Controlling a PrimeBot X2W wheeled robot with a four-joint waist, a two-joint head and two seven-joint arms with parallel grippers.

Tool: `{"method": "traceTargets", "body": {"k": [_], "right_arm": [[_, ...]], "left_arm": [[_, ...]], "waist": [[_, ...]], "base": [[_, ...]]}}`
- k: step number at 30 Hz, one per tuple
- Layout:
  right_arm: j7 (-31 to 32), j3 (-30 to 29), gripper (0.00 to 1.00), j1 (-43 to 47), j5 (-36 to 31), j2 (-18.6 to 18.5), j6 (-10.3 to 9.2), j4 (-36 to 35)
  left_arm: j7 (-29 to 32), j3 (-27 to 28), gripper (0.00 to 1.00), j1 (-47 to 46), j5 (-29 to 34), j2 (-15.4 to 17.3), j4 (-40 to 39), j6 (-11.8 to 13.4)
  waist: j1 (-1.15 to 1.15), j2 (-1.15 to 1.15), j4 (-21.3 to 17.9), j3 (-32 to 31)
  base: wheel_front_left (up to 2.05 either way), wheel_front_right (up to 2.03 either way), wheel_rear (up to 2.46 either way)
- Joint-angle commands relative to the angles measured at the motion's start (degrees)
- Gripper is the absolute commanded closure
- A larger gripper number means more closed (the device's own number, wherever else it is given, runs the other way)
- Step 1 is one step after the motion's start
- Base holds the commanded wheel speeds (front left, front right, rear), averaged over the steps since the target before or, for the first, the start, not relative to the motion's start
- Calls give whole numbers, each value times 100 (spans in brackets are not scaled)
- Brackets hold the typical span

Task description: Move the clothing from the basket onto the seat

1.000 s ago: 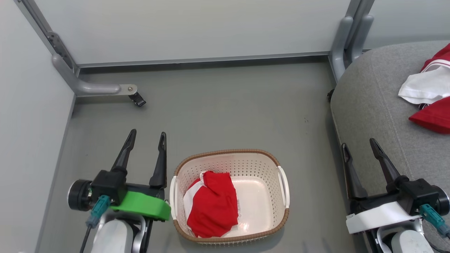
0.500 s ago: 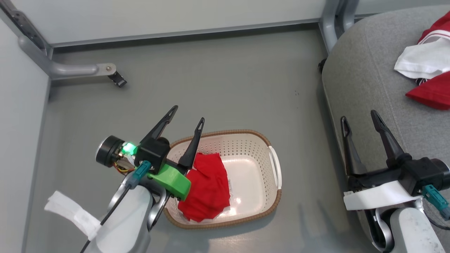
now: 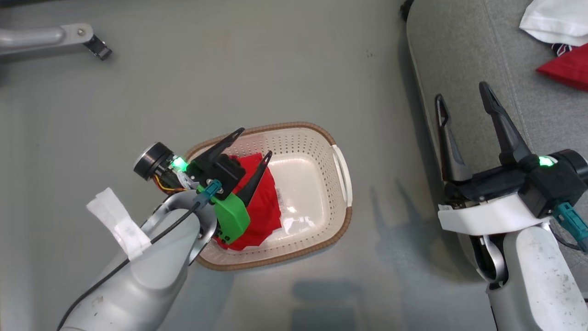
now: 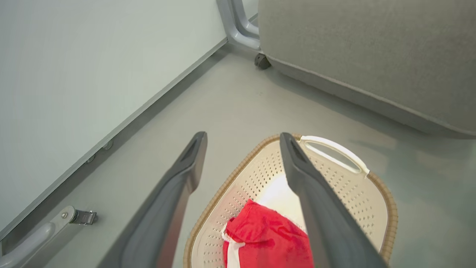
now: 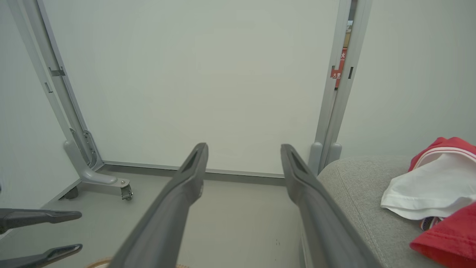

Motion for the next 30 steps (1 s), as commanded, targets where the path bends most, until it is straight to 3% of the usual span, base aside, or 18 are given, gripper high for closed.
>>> {"method": "traceTargets", "body": {"k": [1, 19, 30], "right_arm": [[-11, 20, 0, -135, -37, -13, -4, -44], [-12, 272, 0, -848, -94, -39, -4, -335], [-12, 273, 0, -1125, -130, -71, -4, -585]], "left_arm": [[-3, -108, 0, -185, -15, 71, 141, -8], [47, -2077, 0, -1553, -400, -118, 2370, -3], [595, -2843, 0, -2159, -827, -150, 3033, -3]], "waist": [[0, 0, -287, 528], [0, 0, -544, 1868], [0, 0, -641, 2628]], "base": [[0, 0, 0], [0, 0, 0], [0, 0, 0]]}}
